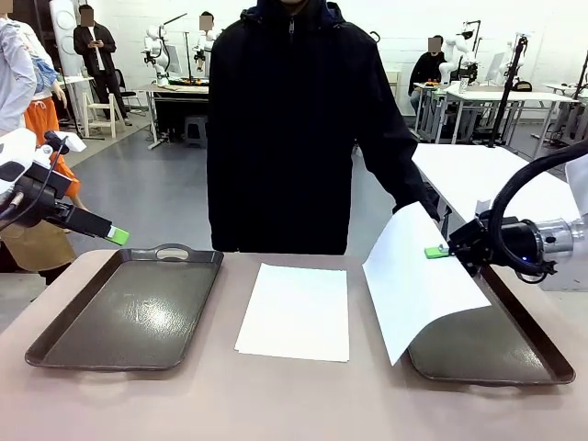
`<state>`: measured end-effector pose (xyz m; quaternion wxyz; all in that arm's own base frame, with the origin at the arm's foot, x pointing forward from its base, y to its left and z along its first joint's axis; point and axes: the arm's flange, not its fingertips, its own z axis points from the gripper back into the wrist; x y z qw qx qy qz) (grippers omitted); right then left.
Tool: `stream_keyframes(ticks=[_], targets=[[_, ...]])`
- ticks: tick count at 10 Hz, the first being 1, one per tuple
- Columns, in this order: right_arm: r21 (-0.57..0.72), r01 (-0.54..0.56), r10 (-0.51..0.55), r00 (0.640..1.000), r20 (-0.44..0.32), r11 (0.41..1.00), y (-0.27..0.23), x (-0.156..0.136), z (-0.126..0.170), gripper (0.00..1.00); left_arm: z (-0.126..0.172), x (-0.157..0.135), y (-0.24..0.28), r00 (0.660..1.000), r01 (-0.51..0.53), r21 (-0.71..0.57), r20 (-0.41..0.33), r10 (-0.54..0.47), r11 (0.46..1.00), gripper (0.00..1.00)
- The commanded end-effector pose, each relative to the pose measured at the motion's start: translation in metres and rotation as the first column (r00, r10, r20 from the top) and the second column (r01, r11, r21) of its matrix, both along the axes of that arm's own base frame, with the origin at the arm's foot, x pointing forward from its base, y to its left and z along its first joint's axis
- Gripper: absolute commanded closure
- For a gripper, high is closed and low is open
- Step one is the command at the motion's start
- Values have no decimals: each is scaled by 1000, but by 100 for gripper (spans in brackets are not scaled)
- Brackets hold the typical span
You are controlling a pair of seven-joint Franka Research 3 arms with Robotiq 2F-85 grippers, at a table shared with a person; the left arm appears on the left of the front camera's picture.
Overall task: Sort the A4 documents.
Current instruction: Place the A4 Paper in the designated Handle tray.
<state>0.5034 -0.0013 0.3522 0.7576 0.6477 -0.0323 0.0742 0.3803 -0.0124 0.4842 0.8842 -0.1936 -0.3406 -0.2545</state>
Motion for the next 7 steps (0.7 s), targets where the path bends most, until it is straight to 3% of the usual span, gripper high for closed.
stream_keyframes(ticks=[1,3,7], targets=[[19,25,-25,999,28,1000,-21,-5,-6,99,-2,1,2,1000,4,-6,1,-4,1000,0],[68,72,-74,997,35,995,-37,-2,-19,99,-2,1,2,1000,4,-6,1,-4,1000,0],[85,15,-11,999,-39,996,-72,11,-66,99,-2,1,2,1000,4,-6,1,-4,1000,0]])
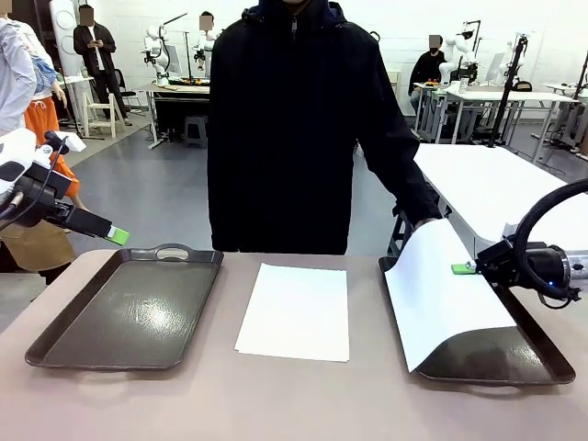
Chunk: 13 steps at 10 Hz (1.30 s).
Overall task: Sort the A4 documents.
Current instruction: Place the A4 Paper in the designated Handle tray.
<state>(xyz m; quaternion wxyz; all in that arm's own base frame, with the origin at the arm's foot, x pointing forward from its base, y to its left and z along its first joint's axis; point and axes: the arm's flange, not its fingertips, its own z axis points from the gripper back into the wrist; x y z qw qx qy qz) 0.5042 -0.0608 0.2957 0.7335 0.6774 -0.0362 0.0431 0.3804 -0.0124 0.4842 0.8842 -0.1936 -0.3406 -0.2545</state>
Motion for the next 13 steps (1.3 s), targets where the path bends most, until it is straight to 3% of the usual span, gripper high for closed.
stream_keyframes(ticks=[1,7,11,13], targets=[[-9,-31,31,1000,6,999,-18,11,-14,99,-2,1,2,1000,4,-6,1,-4,1000,0],[-183,50,-36,996,83,982,-24,2,-11,99,-2,1,2,1000,4,-6,1,-4,1000,0],[-470,-19,24,1000,6,883,-10,10,-11,99,-2,1,2,1000,4,-6,1,-4,1000,0],[-583,-3,9,1000,8,812,-7,18,1,99,-2,1,2,1000,4,-6,1,-4,1000,0]])
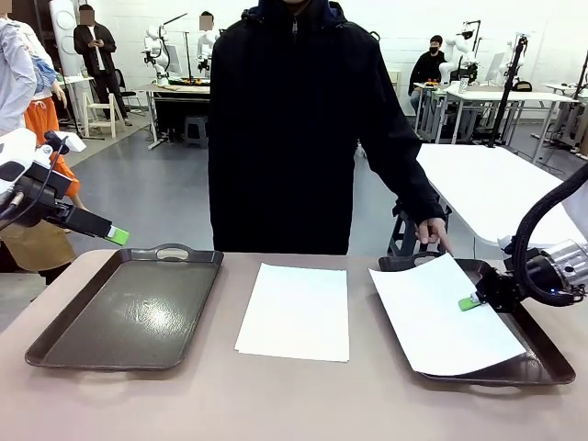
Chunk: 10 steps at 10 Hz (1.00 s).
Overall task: Sort the A4 documents.
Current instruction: Place the A4 Paper in the designated Handle tray.
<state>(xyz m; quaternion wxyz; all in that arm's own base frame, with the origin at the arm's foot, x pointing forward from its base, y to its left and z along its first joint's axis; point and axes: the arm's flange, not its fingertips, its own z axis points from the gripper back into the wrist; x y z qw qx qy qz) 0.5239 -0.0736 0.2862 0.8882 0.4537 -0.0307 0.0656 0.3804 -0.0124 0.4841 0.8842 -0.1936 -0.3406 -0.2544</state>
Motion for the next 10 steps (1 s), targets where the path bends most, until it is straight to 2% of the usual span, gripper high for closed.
stream_keyframes(ticks=[1,3,4,7,10], targets=[[-141,28,-28,1000,-2,990,7,1,18,99,-2,1,2,1000,4,-6,1,-4,1000,0],[-248,71,-71,997,12,966,10,4,30,99,-2,1,2,1000,4,-6,1,-4,1000,0],[-315,77,-84,996,-10,946,11,4,33,99,-2,1,2,1000,4,-6,1,-4,1000,0],[-341,56,-75,996,-41,938,8,4,31,99,-2,1,2,1000,4,-6,1,-4,1000,0],[-410,78,-91,996,-14,909,6,7,34,99,-2,1,2,1000,4,-6,1,-4,1000,0]])
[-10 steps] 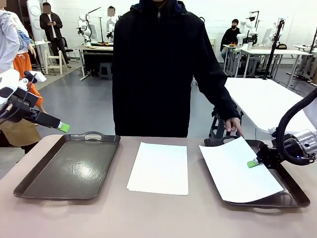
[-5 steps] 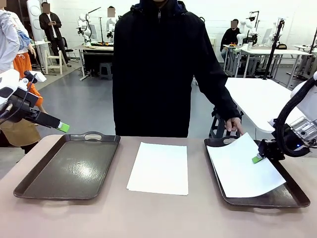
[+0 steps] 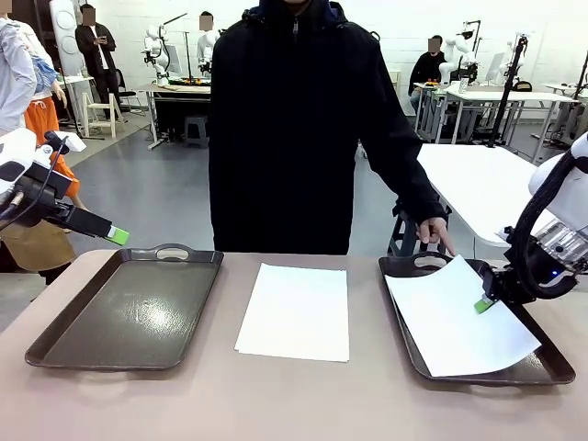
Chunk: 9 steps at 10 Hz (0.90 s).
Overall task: Sort the A4 documents.
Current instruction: Place the A4 Paper in the designated Handle tray.
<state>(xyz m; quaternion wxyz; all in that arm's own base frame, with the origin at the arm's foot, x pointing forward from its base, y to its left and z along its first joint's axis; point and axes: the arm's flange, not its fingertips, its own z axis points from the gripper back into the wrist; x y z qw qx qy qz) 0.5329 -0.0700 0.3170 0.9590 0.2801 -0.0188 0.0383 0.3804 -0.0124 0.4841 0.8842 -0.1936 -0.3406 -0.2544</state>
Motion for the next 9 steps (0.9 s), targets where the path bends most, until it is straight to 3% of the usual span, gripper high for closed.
stream_keyframes(ticks=[1,6,7,8,9], targets=[[-50,48,-47,999,13,998,1,-2,2,99,-2,1,2,1000,4,-6,1,-4,1000,0],[-50,135,-133,990,45,990,0,-5,5,96,-2,1,2,1000,4,-6,1,-4,1000,0],[-49,133,-130,990,59,990,1,-5,8,80,-2,1,2,1000,4,-6,1,-4,1000,0],[-59,134,-130,989,67,989,2,-6,10,77,-2,1,2,1000,4,-6,1,-4,1000,0],[-75,134,-128,989,70,988,2,-6,12,61,-2,1,2,1000,4,-6,1,-4,1000,0]])
